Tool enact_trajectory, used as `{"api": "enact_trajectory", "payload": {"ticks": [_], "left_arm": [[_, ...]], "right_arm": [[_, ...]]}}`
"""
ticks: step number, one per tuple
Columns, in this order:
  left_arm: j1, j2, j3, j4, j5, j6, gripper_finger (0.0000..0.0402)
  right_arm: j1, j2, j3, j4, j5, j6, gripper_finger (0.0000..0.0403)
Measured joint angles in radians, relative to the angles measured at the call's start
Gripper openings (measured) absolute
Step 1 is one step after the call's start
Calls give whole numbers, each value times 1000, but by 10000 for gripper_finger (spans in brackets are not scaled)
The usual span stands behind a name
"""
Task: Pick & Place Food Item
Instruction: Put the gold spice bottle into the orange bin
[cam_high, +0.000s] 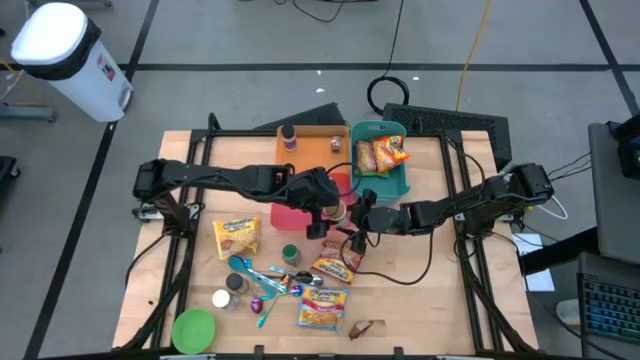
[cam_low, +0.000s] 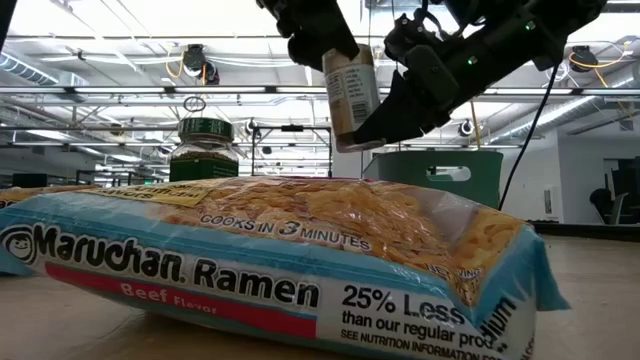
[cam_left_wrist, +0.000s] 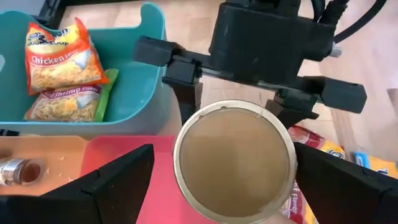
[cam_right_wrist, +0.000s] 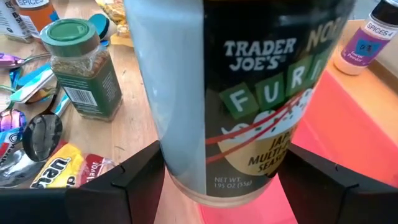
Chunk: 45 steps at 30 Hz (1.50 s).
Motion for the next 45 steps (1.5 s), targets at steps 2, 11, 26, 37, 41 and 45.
{"api": "enact_trajectory", "payload": {"ticks": [2,11,26,37,41,45], "left_arm": [[0,0,0,11,-1,-2,377],[4,0,0,21,71,-20,352],[14,-39,-2,-21,30,-50,276],[50,-273,-2,-90,-228,-21,276],[150,-296,-2,-130,-235,-17,276],[302,-275,-5,-136,-147,-15,276]], "right_arm": [[5,0,0,3,5,-5,259],[9,0,0,10,0,-21,259],[7,-13,2,14,9,-33,321],[8,-154,2,-72,-74,-33,391],[9,-211,0,-104,-132,-34,391],[9,-238,0,-119,-209,-34,392]]}}
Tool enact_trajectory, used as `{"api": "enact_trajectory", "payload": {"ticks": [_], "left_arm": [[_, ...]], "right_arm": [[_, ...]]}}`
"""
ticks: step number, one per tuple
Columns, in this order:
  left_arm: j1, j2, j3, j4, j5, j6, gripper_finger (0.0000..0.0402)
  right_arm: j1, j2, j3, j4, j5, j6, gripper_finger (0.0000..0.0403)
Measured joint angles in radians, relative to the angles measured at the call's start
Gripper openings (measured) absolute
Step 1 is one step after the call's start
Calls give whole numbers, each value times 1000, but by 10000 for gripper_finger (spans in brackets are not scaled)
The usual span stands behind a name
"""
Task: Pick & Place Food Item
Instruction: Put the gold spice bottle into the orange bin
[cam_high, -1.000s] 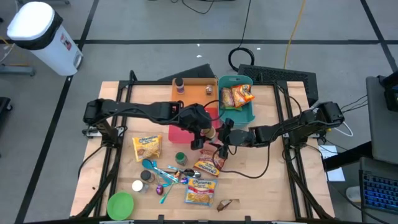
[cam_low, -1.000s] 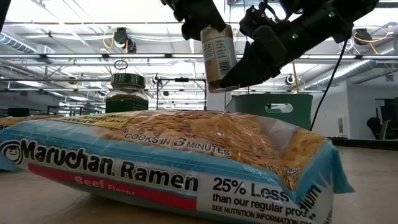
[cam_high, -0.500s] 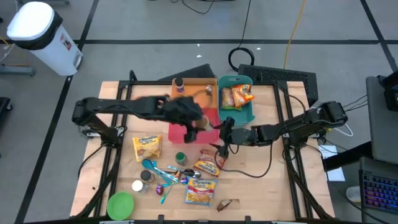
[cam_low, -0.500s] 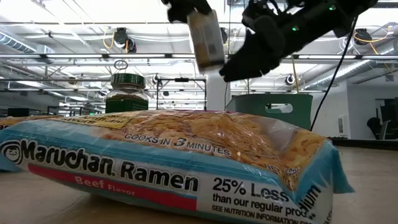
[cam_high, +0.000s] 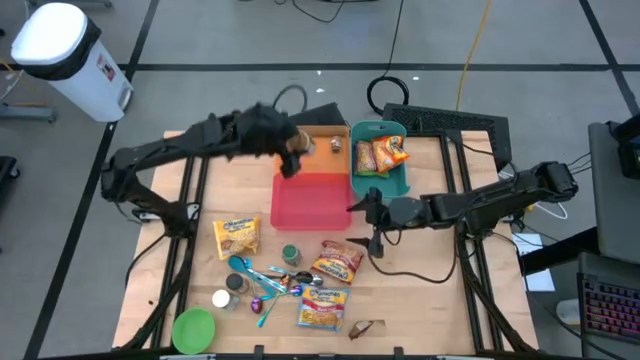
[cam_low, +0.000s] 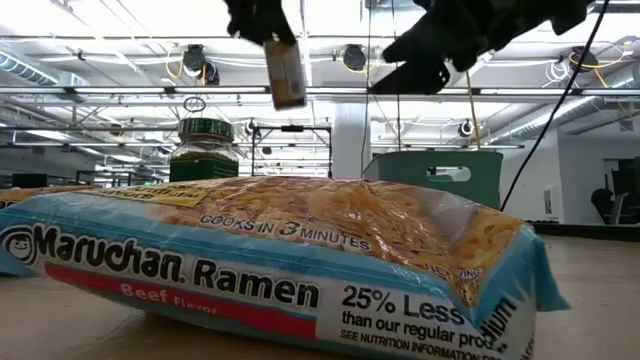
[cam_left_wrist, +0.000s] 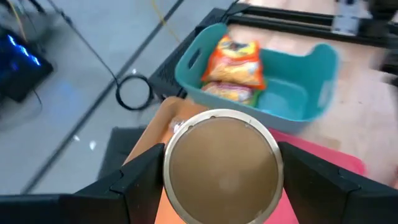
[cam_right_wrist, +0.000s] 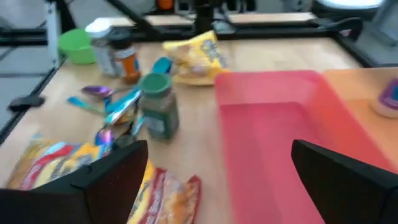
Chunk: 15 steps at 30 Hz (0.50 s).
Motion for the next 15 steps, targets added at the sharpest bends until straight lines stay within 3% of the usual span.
{"api": "enact_trajectory", "payload": {"ticks": [7,11,15], "left_arm": [[243,131,-13,61,181,-22,276],[315,245,-14,120,282,-45,276],[349,342,-14,194,296,-71,276]], "right_arm": [[0,-5,0,-7,-26,0,392],[0,-4,0,-10,-26,0,392],[0,-4,0,-10,-26,0,392]]}}
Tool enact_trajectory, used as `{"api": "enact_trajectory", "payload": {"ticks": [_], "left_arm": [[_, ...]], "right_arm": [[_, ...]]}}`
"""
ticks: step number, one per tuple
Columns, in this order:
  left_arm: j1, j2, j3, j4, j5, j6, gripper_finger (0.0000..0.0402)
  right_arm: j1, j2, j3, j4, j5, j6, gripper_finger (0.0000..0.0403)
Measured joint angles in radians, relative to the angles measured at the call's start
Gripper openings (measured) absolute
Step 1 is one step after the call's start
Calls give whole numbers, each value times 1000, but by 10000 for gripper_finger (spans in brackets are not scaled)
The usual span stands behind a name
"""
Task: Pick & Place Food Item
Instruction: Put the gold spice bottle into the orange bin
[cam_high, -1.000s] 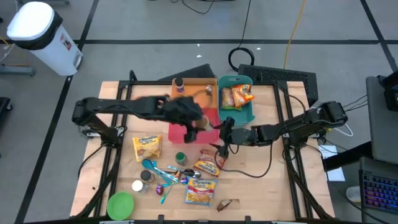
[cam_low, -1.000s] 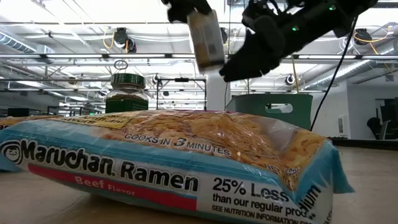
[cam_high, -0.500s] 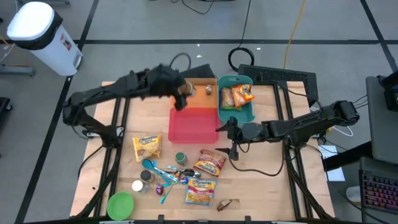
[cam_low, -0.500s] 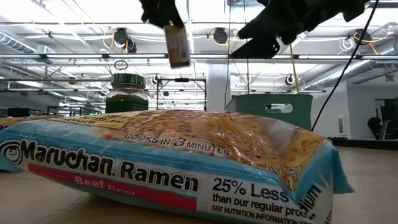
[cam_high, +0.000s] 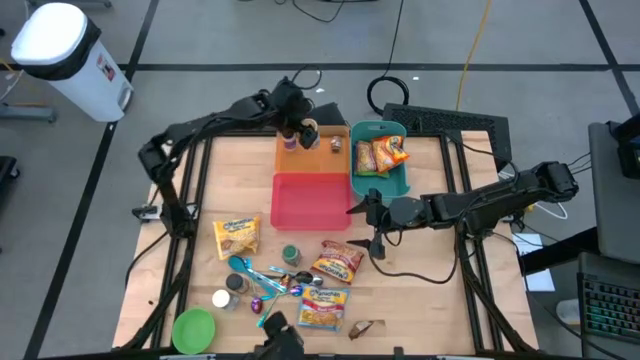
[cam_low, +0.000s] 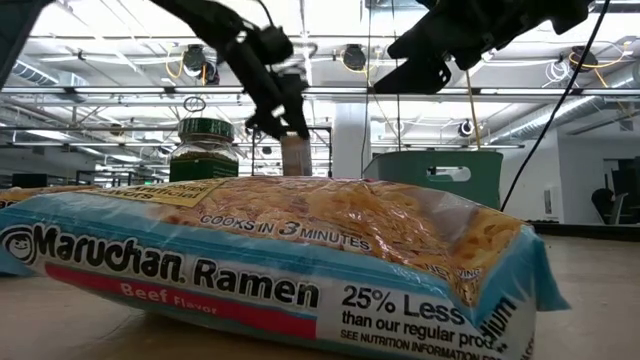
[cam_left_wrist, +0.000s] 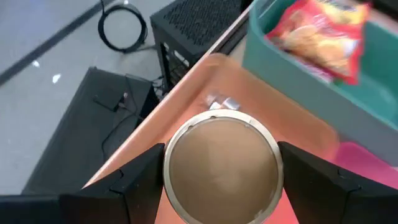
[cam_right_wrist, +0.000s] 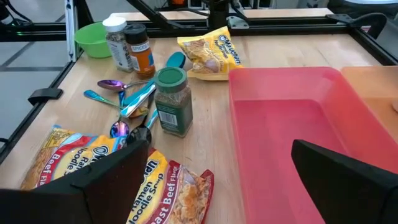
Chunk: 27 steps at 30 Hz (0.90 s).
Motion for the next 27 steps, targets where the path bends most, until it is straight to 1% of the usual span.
{"api": "enact_trajectory", "payload": {"ticks": [4,11,15,20,22,27], "left_arm": [[29,72,0,62,-4,-27,276],[50,151,0,124,-10,-66,276],[48,174,0,136,-17,-69,276],[40,180,0,134,-71,-83,276],[36,180,0,135,-90,-83,292],[32,178,1,147,-108,-81,364]], "right_arm": [[0,0,0,0,1,0,392],[0,0,0,0,1,0,392],[0,0,0,0,1,-1,392],[0,0,0,0,2,-1,392],[0,0,0,0,2,-1,392],[0,0,0,0,2,-1,392]]}}
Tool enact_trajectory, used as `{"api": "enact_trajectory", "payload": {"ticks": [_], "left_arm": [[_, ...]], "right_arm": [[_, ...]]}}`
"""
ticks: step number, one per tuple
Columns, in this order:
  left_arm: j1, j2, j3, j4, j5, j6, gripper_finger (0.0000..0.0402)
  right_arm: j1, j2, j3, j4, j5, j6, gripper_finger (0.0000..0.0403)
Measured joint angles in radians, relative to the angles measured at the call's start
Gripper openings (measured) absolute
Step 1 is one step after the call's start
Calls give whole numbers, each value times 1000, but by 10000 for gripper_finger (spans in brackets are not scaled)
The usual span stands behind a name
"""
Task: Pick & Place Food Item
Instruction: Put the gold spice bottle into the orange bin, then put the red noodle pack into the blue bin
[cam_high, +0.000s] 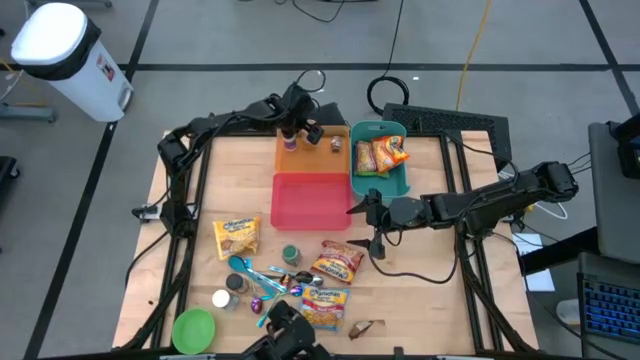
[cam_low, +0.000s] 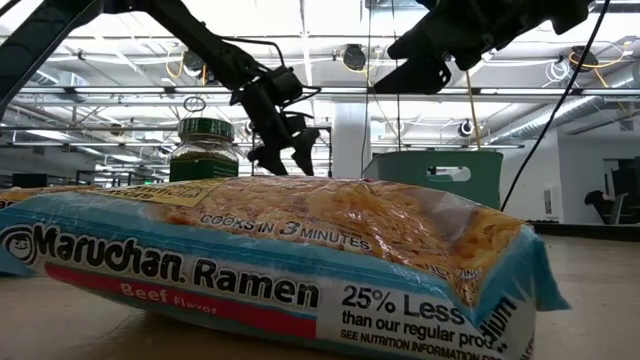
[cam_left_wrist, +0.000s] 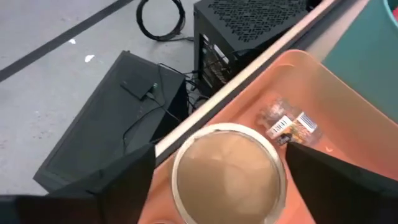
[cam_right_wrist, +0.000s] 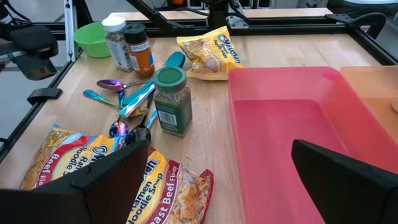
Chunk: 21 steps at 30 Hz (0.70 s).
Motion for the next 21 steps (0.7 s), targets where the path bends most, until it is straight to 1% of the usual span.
{"api": "enact_trajectory", "payload": {"ticks": [2,4,9,12,17,21], "left_arm": [[-7,0,0,1,1,0,383],[-14,-5,0,3,4,3,393],[-21,-73,0,-15,27,3,386],[-21,-159,0,-53,47,8,379],[-32,-346,0,-152,75,19,370],[-81,-480,-4,-217,112,48,372]], "right_arm": [[0,0,0,0,0,0,392],[0,0,0,0,0,0,392],[0,0,0,-4,0,0,392],[0,0,0,-19,0,0,392],[0,0,0,-33,-2,6,392],[0,0,0,-33,-3,41,392]]}}
